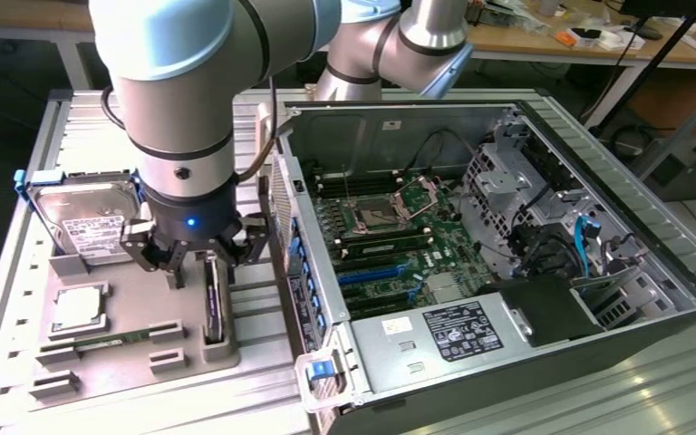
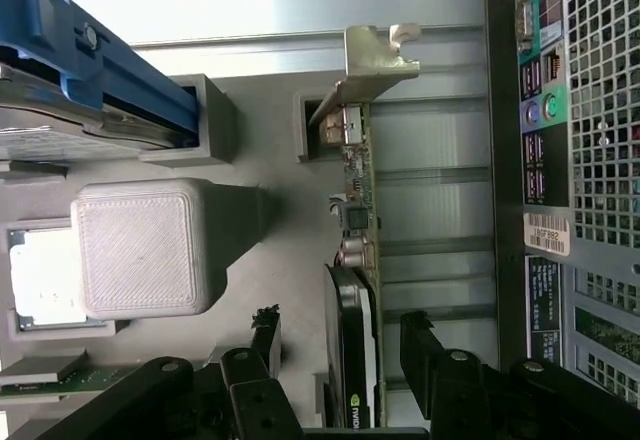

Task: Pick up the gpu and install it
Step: 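Pick up the gpu and move the gpu toward the slot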

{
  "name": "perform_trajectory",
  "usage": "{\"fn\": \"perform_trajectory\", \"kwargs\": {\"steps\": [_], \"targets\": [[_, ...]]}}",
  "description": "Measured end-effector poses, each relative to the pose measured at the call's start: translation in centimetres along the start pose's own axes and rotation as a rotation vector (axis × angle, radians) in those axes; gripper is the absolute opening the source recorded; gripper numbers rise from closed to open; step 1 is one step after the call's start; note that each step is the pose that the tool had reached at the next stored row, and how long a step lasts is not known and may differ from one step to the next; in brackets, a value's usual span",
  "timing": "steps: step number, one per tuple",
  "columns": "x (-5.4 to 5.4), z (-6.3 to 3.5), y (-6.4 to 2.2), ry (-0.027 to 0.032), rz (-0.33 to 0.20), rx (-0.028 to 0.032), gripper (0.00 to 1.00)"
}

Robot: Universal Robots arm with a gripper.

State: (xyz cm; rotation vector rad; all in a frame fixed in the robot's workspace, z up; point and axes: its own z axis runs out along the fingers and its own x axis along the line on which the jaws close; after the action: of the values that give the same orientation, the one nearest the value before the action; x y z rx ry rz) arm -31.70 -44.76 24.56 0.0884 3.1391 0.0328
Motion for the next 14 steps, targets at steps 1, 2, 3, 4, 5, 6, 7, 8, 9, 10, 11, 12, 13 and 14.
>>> {"fn": "perform_trajectory", "kwargs": {"steps": [1, 2, 3, 4, 5, 6, 7, 8, 9, 10, 11, 12, 13, 14], "targets": [[0.00, 0.09, 0.00, 0.0000, 0.000, 0.0000, 0.60], [0.00, 0.18, 0.00, 0.0000, 0.000, 0.0000, 0.60], [0.00, 0.24, 0.00, 0.0000, 0.000, 0.0000, 0.60], [0.01, 0.24, -0.01, 0.0001, 0.000, 0.0001, 0.60], [0.01, 0.24, -0.01, 0.0001, 0.000, 0.0001, 0.60], [0.01, 0.24, 0.00, 0.0001, 0.000, 0.0002, 0.60], [0.01, 0.24, 0.00, 0.0001, 0.000, 0.0002, 0.60], [0.00, 0.24, 0.00, 0.0001, 0.000, 0.0001, 0.60], [0.01, 0.24, 0.00, 0.0001, 0.000, 0.0001, 0.61], [0.00, 0.24, 0.00, 0.0001, 0.000, 0.0001, 0.67], [0.00, 0.25, 0.00, 0.0000, 0.000, 0.0001, 0.67], [0.00, 0.24, 0.00, 0.0000, 0.000, 0.0001, 0.74], [0.00, 0.25, 0.00, 0.0000, 0.000, 0.0001, 0.74], [0.00, 0.24, 0.00, 0.0000, 0.000, 0.0001, 0.74]]}}
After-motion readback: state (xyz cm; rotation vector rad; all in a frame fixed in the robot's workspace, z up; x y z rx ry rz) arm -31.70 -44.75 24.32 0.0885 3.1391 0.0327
